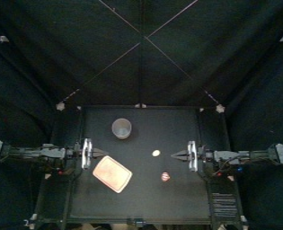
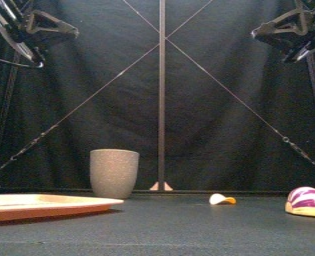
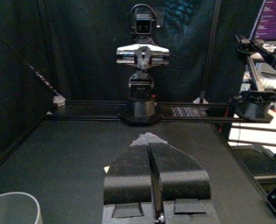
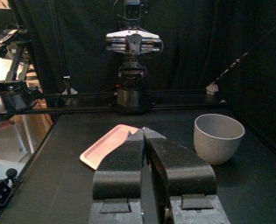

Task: Pick the chip then place it on the pink plate
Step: Pick the chip

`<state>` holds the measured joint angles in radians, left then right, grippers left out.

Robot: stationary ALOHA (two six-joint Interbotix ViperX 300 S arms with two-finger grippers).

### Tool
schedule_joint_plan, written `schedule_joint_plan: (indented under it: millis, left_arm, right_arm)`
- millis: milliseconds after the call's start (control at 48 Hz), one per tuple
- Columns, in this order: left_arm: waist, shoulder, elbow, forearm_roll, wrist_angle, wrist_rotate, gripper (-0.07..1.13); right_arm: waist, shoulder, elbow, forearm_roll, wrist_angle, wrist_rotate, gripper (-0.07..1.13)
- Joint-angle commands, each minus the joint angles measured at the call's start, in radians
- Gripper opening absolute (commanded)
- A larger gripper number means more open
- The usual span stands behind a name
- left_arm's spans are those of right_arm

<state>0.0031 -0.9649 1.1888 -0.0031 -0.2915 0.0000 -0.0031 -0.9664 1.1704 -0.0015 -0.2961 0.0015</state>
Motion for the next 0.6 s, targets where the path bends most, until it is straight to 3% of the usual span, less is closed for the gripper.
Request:
schedule_joint_plan:
  millis: [21,167,271,458,604]
  left_arm:
    - [0.000,0.008,0.003,-0.008,-0.005,-0.005,-0.02]
    - [0.000,0.008,0.008,-0.028,-0.005,-0.003,-0.01]
    - [0.000,0.008,0.014,-0.032,-0.005,-0.002,-0.01]
    - [0.002,0.008,0.021,-0.032,-0.006,0.000,-0.01]
    - [0.002,0.008,0.028,-0.034,-0.008,-0.003,-0.01]
  right_arm:
    - [-0.003,0.040,-0.002,0.011,-0.005,0.012,-0.02]
    - [0.003,0.141,-0.006,0.114,-0.021,0.091,0.00]
    - [0.008,0.252,-0.006,0.245,-0.084,0.193,0.00]
    - [0.043,0.399,0.000,0.400,-0.249,0.390,0.02]
    - [0.060,0.449,0.014,0.483,-0.305,0.548,0.19]
